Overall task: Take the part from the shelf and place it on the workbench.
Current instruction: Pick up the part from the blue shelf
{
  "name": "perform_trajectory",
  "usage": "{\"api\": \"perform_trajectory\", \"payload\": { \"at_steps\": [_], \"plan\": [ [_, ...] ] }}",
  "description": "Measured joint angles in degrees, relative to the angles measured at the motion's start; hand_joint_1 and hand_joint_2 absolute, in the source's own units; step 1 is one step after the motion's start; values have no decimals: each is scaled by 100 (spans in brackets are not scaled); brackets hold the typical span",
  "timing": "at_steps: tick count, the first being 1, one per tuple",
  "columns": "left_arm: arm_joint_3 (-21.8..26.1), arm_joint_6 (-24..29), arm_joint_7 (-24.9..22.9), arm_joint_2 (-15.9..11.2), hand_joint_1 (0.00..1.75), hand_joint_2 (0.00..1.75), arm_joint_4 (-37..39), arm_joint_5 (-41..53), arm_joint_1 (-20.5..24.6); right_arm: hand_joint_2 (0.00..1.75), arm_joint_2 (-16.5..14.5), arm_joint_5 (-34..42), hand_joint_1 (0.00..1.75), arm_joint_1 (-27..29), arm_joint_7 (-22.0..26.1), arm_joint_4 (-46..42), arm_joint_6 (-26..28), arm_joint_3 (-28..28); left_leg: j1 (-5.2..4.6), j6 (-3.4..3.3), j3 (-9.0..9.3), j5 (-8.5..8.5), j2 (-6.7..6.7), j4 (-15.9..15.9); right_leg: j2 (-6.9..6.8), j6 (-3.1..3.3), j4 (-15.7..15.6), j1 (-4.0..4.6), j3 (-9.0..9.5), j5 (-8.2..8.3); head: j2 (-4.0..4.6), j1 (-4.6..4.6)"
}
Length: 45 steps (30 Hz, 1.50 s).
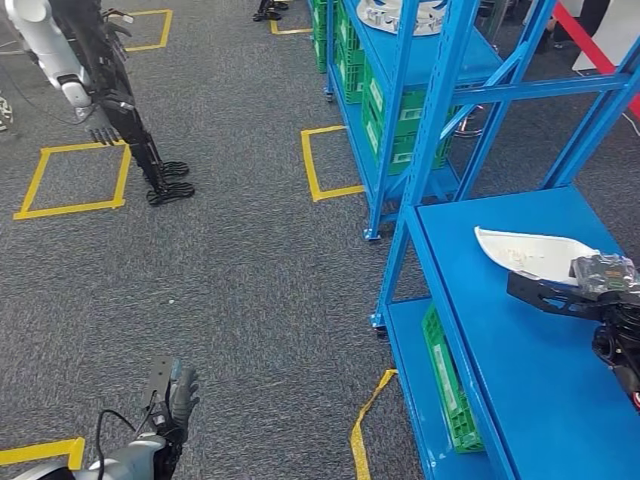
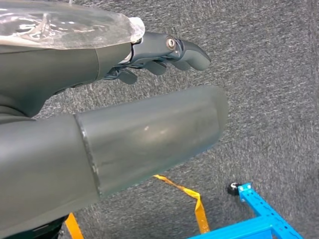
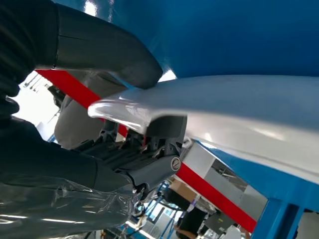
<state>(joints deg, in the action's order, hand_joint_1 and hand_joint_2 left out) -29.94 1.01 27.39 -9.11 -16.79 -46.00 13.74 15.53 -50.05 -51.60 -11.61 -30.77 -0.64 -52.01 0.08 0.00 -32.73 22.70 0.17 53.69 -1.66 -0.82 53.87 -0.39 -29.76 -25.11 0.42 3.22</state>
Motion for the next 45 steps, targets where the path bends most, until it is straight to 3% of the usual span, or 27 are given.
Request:
{"api": "perform_trajectory", "payload": {
  "at_steps": [22, 30, 36, 40, 45],
  "plan": [
    [0, 0, 98, -3, 0, 0, 0, -53, -51, 175, -1, 10, 175, -86, -3, 2, -87, 14, -1, -1, 2, -1, 0, 1, -1, -2, 0, -1, 3, 1, 0, -1],
    [2, 164, 345, -10, 0, 0, 0, -109, -128, 175, -1, 1064, 175, 91, 260, -306, 810, 366, -1, -1, 2, 0, 0, 1, 2, -2, 0, -1, 1, 1, 0, -2],
    [4, 375, 498, -20, 0, 0, 0, -67, -199, 175, 70, 2019, 175, 698, 153, -1428, 1751, 816, 1, 0, 2, 1, 0, 1, 0, 0, 0, 0, -1, -1, 0, -1],
    [20, 222, 521, -44, 0, 175, 0, -216, -274, 175, 156, 2495, 175, 1363, 185, -2579, 2294, 1265, 1, 1, 1, 4, 0, 1, 1, 1, 0, 0, -3, -5, 0, -1],
    [39, 189, 581, -65, 0, 175, 0, -257, -343, 175, 208, 2863, 175, 2165, 339, -4049, 2646, 1801, 1, 2, 1, 5, 0, 0, 1, 0, -1, 0, -4, -6, 0, -2]
  ]
}}
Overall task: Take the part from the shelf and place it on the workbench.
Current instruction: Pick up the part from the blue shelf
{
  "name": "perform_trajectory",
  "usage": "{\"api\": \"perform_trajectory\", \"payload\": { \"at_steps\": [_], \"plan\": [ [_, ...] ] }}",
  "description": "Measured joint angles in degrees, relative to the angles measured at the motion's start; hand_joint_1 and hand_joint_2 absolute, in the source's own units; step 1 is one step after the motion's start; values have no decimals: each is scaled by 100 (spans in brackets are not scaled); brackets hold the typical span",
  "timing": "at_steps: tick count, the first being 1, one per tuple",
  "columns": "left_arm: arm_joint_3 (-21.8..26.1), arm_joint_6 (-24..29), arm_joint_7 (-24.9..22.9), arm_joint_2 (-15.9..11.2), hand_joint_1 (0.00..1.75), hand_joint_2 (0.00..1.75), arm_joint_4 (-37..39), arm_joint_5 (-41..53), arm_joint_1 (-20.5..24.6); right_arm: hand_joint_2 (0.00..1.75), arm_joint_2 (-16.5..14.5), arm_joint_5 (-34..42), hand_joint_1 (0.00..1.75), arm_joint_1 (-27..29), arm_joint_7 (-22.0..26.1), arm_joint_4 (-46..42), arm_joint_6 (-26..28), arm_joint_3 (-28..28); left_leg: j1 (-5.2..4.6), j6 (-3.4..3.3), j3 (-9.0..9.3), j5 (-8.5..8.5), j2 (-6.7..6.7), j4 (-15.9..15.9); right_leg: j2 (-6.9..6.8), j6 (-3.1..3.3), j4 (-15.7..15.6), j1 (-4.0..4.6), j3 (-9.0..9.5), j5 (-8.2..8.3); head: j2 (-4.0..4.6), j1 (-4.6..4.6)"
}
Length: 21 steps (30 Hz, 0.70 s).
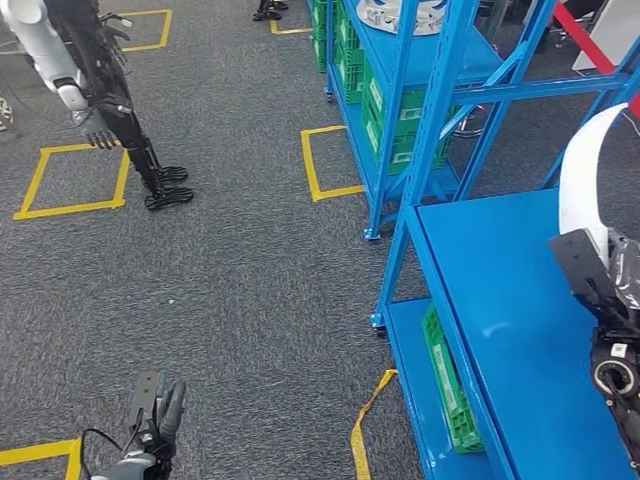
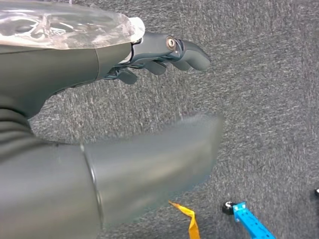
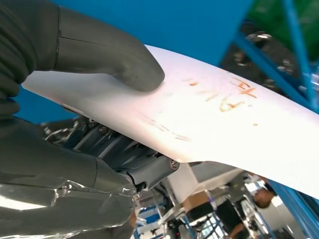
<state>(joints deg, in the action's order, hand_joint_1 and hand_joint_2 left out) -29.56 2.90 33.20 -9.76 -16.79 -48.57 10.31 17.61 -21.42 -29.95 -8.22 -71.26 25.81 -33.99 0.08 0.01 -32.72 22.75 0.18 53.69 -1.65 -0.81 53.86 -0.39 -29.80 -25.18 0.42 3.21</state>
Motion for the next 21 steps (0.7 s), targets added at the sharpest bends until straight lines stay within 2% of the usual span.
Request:
{"api": "perform_trajectory", "payload": {
  "at_steps": [5, 14, 21],
  "plan": [
    [5, -34, 61, -9, 0, 175, 0, 0, -36, 175, 3, -48, 175, 597, 8, -1223, 213, 362, 0, 0, 0, 0, 2, -1, 1, 0, 0, 0, -1, 0, 0, 1],
    [7, -62, 61, -9, 0, 175, 0, -16, -43, 175, 2, -66, 175, 1062, 165, -2481, 244, 655, -1, 0, 0, 0, 2, -1, 1, 0, 0, -1, 0, 0, 0, -1],
    [7, -183, 44, -11, 0, 175, 0, -68, -51, 175, -13, 637, 175, 1278, 472, -3656, -290, 562, -1, 4, -1, 3, 4, -1, 2, 2, 0, 0, -2, -4, 0, 0]
  ]
}}
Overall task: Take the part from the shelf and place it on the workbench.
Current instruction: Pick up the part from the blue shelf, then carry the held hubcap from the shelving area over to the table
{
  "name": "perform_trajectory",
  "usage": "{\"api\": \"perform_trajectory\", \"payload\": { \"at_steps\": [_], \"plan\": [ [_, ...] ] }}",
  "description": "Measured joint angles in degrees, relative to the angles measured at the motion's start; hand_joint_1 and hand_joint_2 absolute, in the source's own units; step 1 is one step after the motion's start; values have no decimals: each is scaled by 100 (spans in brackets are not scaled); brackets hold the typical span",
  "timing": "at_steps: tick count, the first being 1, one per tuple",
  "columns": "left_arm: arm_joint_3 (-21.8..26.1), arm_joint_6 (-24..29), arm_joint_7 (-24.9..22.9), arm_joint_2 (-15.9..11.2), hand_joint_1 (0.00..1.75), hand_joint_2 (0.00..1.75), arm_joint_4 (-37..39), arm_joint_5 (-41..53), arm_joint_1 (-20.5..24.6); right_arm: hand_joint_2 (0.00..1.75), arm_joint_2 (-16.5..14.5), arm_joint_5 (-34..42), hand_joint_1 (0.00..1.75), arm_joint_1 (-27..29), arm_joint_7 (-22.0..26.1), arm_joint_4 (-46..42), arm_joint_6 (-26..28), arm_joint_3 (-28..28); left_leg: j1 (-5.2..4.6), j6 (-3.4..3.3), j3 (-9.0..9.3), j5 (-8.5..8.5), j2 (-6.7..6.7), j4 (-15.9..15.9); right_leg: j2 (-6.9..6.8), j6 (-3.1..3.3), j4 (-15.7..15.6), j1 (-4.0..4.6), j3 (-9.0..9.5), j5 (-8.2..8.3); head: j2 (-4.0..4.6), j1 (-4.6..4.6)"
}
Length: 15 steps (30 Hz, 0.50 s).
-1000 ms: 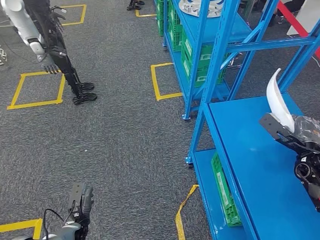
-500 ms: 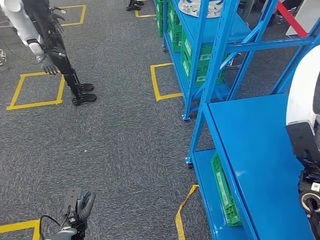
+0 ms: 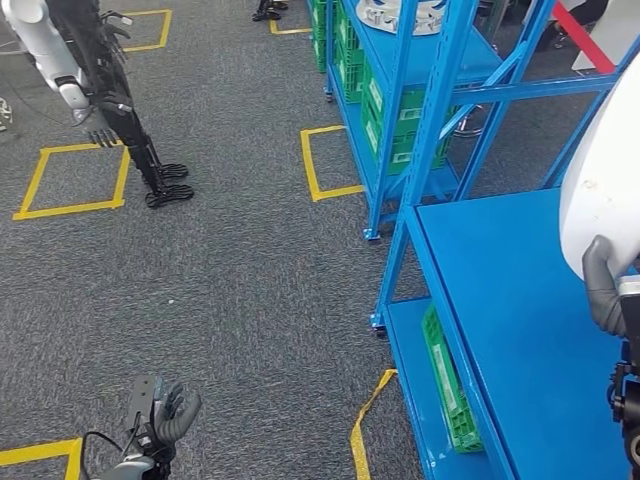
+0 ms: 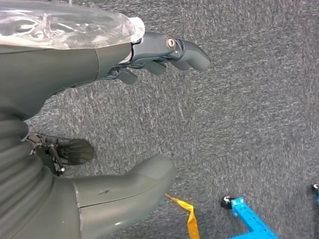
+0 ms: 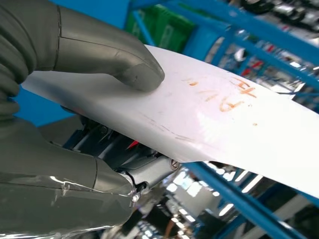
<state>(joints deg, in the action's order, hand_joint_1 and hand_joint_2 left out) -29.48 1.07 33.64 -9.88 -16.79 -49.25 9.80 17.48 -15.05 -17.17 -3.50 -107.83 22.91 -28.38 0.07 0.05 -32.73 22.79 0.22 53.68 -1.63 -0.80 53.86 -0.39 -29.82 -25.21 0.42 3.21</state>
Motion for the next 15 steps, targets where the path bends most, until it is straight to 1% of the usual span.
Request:
{"api": "perform_trajectory", "payload": {
  "at_steps": [7, 11, 15],
  "plan": [
    [0, -46, -1, 2, 0, 175, 0, -31, 2, 175, -2, 168, 175, -55, 15, -694, -151, -29, 0, 0, 1, 0, -1, -1, 0, 1, 0, 0, 2, -1, 0, 0],
    [0, -55, -7, 1, 0, 175, 0, 1, 3, 175, -2, 231, 175, -75, 48, -881, -176, -43, -1, 0, 0, 0, -1, -1, 0, 1, 0, -1, 3, -1, 0, 1],
    [0, 102, 31, 2, 0, 175, 0, 2, 9, 175, -8, 499, 175, -84, 168, -968, -200, -73, -1, 0, 0, 0, -1, -1, 0, 1, 0, -1, 3, -1, 0, 0]
  ]
}}
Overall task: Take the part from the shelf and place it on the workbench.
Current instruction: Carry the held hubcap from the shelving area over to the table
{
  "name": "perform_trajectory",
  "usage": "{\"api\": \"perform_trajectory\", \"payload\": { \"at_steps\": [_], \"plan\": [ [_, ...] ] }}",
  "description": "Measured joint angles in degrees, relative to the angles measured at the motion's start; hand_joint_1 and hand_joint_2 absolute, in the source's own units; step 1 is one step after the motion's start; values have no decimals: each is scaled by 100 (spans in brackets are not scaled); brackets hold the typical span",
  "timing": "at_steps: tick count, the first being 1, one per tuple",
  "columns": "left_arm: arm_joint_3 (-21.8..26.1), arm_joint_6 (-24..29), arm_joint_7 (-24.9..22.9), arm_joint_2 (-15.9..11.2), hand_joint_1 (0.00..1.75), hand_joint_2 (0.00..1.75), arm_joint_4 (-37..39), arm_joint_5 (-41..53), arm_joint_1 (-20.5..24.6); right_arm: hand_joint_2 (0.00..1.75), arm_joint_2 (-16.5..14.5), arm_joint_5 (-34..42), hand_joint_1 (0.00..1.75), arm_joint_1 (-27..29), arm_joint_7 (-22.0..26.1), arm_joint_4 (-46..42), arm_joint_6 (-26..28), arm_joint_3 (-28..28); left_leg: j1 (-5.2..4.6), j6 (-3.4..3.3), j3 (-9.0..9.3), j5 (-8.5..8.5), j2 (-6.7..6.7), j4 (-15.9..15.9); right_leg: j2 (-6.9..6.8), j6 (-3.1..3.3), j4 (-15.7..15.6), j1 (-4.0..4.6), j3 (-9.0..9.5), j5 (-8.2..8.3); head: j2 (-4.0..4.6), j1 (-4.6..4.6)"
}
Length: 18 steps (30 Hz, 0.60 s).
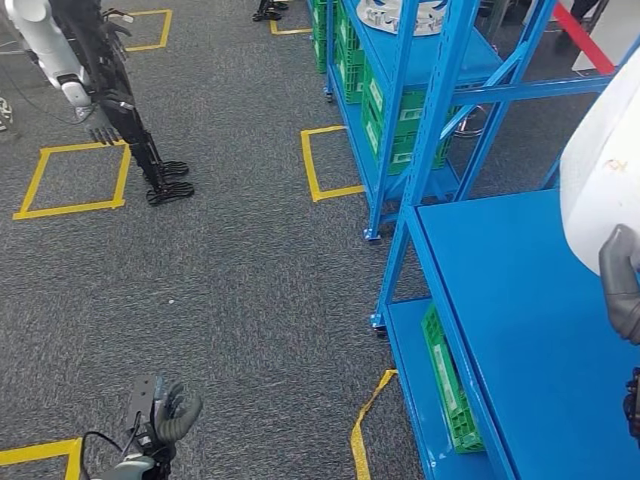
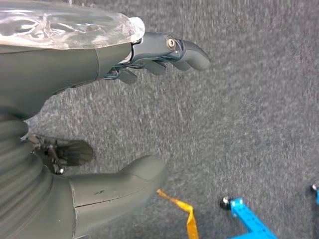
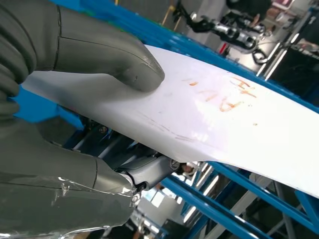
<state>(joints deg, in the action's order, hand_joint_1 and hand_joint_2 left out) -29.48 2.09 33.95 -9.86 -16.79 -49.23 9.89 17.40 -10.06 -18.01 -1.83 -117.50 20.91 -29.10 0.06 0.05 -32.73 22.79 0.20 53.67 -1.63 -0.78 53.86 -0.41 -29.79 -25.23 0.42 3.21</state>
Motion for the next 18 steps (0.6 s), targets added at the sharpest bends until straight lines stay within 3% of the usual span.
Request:
{"api": "perform_trajectory", "payload": {
  "at_steps": [10, 18],
  "plan": [
    [0, 150, 2, 5, 0, 175, 0, -34, 17, 175, -57, 1002, 175, 49, 723, -64, -125, -52, 1, 0, 0, 0, 0, 0, 0, 0, 0, 1, -2, -1, 0, 1],
    [0, 175, -15, 12, 0, 175, 0, -25, 40, 175, -101, 1431, 175, 91, 776, -4, -483, -90, 1, 0, 0, 0, 0, 0, 0, 0, 0, 0, -1, 0, 0, -1]
  ]
}}
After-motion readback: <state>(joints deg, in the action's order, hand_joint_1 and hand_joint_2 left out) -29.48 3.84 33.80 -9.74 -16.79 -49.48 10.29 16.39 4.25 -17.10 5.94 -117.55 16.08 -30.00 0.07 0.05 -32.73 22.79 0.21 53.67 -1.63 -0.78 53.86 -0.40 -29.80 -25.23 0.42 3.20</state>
